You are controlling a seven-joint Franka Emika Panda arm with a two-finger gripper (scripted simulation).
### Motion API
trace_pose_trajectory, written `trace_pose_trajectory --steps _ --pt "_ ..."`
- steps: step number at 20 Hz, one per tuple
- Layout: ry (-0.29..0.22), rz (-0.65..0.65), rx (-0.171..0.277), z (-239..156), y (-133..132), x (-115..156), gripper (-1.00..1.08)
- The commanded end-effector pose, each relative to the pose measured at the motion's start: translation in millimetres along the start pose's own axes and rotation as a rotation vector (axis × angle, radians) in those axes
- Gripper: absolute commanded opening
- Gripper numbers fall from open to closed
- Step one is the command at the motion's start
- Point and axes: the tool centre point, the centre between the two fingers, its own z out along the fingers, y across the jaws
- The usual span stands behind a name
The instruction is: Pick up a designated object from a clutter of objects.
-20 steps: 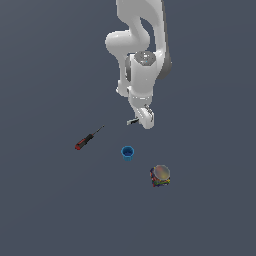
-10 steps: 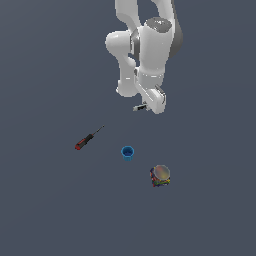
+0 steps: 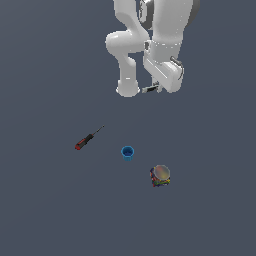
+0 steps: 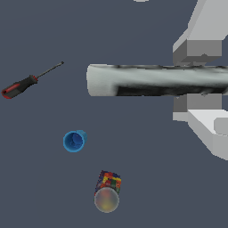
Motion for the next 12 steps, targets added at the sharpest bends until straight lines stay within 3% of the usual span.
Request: trace_pose_trajectory --steps 1,12 --pt "-0.001 0.0 -0.001 -22 -1 -8 -1.0" --pt "-0.005 -0.001 -0.002 -83 -6 -31 -1.0"
